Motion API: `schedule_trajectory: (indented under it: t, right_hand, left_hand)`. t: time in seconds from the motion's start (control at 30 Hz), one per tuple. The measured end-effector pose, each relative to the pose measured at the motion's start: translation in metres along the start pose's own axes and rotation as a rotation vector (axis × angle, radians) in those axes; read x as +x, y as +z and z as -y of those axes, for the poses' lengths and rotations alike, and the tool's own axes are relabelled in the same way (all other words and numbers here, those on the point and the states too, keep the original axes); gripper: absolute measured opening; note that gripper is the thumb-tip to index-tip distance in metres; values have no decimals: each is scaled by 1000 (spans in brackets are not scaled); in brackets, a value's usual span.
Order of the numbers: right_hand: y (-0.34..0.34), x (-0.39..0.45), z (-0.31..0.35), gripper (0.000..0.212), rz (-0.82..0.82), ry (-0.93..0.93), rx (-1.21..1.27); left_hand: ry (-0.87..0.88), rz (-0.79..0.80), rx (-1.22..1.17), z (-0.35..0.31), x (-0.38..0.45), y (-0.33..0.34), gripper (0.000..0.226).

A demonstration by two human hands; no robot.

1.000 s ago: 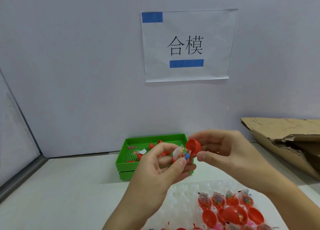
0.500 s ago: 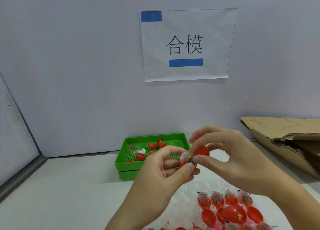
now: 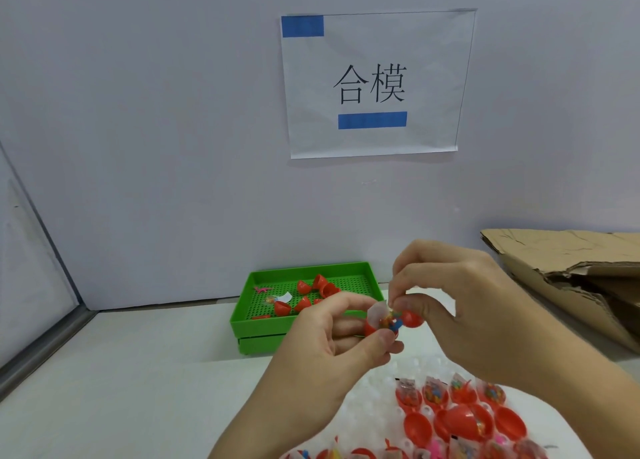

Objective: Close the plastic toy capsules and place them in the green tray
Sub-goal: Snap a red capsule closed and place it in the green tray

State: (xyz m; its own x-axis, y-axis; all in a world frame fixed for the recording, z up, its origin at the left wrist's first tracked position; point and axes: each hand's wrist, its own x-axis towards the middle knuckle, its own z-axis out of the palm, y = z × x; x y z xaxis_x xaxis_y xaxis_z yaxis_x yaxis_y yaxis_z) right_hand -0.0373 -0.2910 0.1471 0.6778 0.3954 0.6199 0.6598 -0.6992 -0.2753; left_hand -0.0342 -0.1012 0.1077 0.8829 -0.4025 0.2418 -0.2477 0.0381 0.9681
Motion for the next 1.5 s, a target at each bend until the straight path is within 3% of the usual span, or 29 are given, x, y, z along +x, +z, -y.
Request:
schedule_trajectory:
  t: [0.1, 0.23, 0.5, 0.6, 0.77, 0.9, 1.1, 1.3, 1.5]
  right_hand:
    - [3, 0, 3, 19, 43, -51, -53]
    - [10, -2, 2, 18, 67, -47, -5]
    - [1, -1, -5, 24, 1, 26, 231]
    - [-7, -2, -7, 16, 19, 69, 294]
    - [-8, -2, -10, 17, 133, 109, 276]
    - [-6, -2, -8, 17, 118, 90, 278]
    - [0, -2, -5, 20, 110, 90, 178]
    - [-4, -2, -5, 24, 109, 87, 217]
    - [-14, -4, -5, 13, 40, 87, 200]
  left_hand:
    - [-15, 4, -15, 0, 0, 2, 35]
    - [-19, 21, 13, 0, -1, 2, 22]
    - [-3, -5, -59, -2, 0, -1, 33]
    - [5, -1, -56, -3, -1, -1, 36]
    - [11, 16, -43, -4, -1, 0, 35]
    - [-5, 19, -66, -3, -1, 0, 36]
    - [15, 0, -18, -1, -2, 1, 20]
    - [41, -30, -70, -3, 0, 2, 32]
    - [78, -49, -120, -3, 0, 1, 25]
